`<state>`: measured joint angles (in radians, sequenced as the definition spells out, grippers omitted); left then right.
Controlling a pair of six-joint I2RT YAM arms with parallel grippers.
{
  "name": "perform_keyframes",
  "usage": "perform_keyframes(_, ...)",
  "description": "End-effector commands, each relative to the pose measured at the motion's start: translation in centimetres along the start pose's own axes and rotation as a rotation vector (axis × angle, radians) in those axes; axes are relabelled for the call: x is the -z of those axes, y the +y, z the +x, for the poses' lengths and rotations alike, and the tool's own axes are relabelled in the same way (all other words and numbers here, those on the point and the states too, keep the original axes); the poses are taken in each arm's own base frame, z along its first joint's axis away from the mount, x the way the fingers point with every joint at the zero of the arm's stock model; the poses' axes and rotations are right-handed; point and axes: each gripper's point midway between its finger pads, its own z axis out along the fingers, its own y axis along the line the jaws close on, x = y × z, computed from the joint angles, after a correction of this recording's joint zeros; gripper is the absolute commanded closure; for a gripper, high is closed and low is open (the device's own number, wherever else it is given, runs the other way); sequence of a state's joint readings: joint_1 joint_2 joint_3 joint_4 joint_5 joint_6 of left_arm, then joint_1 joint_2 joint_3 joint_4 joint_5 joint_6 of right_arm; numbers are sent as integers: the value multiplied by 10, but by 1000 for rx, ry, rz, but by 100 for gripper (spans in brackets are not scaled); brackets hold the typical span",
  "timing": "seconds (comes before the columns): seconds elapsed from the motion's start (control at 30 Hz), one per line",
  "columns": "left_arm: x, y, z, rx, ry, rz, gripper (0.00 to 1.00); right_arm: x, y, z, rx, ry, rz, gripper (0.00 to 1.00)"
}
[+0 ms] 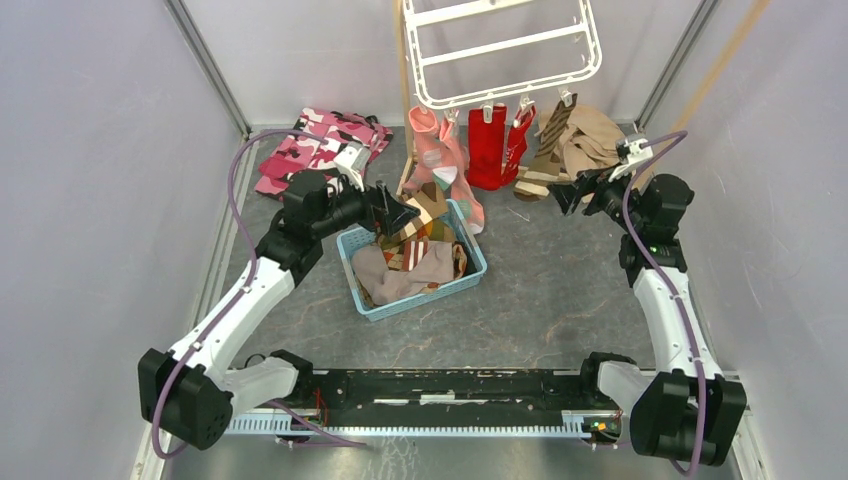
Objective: Clip the socks to the hanger
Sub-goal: Pick up the sock from the bin.
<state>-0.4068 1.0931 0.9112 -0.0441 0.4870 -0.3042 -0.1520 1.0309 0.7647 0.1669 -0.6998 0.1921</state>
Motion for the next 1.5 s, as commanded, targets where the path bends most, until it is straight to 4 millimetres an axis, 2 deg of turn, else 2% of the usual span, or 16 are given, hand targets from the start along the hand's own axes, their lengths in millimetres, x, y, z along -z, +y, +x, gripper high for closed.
perform_keyframes(0.0, -7, 4, -32, 11, -87, 4, 9, -4, -18, -31, 48, -53, 81, 13)
perform_keyframes(0.1, -12, 8, -42, 31, -109, 16, 12, -6, -20, -47, 19, -105, 80, 14)
perform_keyframes(0.2, -13, 4, -63, 47, -162, 48, 16, -5, -17, -74, 6, -192, 61, 14)
perform_keyframes(0.37, -10, -6, -100, 32, -237, 74, 17, -1, -5, -137, 7, -354, 20, 15)
perform_keyframes(0.43, -8, -8, -119, 34, -277, 72, 17, 1, -3, -168, -12, -420, 26, 16)
perform_keyframes(0.5, -8, -8, -133, 40, -304, 72, 17, -1, -9, -193, -74, -457, 53, 17)
perform_keyframes(0.67, -13, -5, -152, 78, -337, 74, 19, -20, -26, -234, -188, -433, 112, 20)
perform_keyframes(0.83, -16, -5, -158, 97, -346, 80, 20, -25, -41, -241, -247, -478, 205, 21)
perform_keyframes(0.97, -16, -3, -157, 89, -345, 77, 20, -36, -53, -235, -321, -480, 253, 29)
perform_keyframes(1.13, -15, -1, -155, 82, -339, 70, 22, -57, -56, -229, -370, -467, 239, 34)
perform_keyframes(1.27, -13, -1, -154, 70, -336, 62, 23, -65, -59, -229, -383, -472, 244, 38)
perform_keyframes(1.47, -13, 0, -154, 65, -333, 57, 24, -76, -56, -232, -399, -477, 206, 52)
